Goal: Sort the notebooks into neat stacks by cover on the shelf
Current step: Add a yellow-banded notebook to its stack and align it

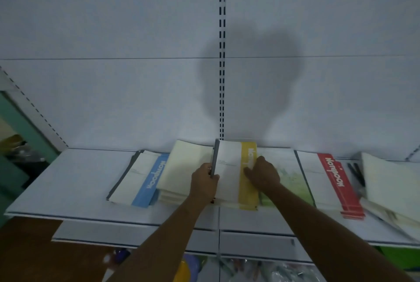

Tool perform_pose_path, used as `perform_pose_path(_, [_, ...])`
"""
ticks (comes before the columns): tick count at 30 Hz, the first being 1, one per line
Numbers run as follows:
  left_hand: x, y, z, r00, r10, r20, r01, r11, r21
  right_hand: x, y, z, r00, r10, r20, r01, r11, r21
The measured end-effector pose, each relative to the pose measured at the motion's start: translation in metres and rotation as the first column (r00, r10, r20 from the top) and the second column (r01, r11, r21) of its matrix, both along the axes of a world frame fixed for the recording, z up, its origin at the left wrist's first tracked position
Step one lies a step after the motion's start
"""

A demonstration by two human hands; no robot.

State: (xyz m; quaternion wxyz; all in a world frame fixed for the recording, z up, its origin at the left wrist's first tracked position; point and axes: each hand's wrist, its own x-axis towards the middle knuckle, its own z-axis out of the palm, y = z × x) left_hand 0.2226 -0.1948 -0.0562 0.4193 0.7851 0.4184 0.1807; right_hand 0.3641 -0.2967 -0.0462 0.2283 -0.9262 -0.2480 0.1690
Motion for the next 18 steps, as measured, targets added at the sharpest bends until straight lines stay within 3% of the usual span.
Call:
perform_pose_path(10, [0.012,-0.008,-0.016,0.975,-0.029,-0.219,0.062,0.988,0.143,0.003,0.014,-0.015,0.997,0.048,0.064,-0.046,0.998,-0.034])
perform_pose_path(18, [0.018,-0.006,-0.016,0.883,-0.127,-0.453,0.266,0.929,0.258,-0.013,0.02,-0.011,0.997,0.025,0.072,-0.017,0.993,-0.113])
